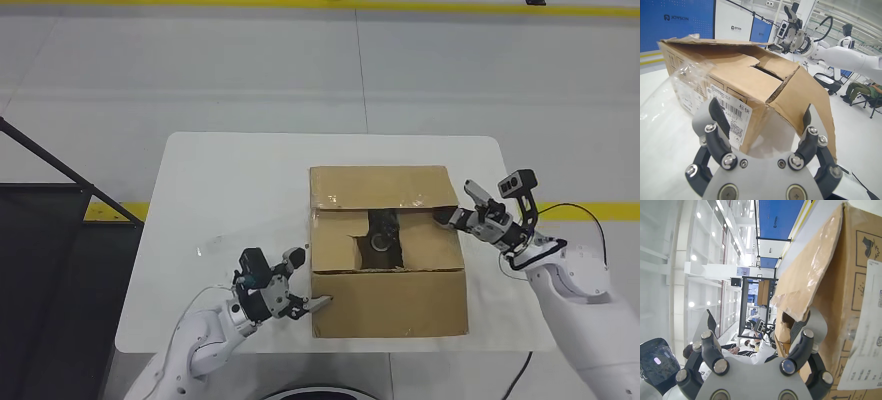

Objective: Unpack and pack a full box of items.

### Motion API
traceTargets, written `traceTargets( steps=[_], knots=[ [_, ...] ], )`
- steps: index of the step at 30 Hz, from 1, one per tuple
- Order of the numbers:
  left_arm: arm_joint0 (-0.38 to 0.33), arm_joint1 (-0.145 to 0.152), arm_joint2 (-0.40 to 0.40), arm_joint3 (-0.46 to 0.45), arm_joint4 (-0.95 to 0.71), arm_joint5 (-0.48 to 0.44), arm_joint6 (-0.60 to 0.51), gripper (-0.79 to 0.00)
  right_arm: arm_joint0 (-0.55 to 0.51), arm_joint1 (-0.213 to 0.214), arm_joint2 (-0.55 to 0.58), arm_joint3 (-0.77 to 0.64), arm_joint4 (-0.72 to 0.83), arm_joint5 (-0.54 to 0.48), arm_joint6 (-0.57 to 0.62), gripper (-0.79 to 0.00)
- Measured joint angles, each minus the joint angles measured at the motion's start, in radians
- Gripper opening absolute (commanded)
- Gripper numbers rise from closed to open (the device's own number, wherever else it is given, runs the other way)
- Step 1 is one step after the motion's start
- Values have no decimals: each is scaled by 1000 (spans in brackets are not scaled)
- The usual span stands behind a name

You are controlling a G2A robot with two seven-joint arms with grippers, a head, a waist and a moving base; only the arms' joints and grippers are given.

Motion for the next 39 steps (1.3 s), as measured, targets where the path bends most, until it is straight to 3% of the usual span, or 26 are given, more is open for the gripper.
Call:
traceTargets(
  steps=[10,18,23,30,39],
  knots=[
    [13,4,5,-13,15,18,9,0,122,-36,-51,46,-98,-51,-99,0],
    [22,6,8,-24,19,48,24,0,282,-93,-181,135,-380,-107,-368,0],
    [30,7,11,-29,26,67,34,0,393,-145,-292,244,-477,-86,-464,0],
    [44,9,10,-36,30,89,54,0,517,-215,-389,419,-478,-96,-471,0],
    [45,11,12,-34,32,88,64,0,598,-262,-428,568,-466,-43,-372,0]
  ],
)
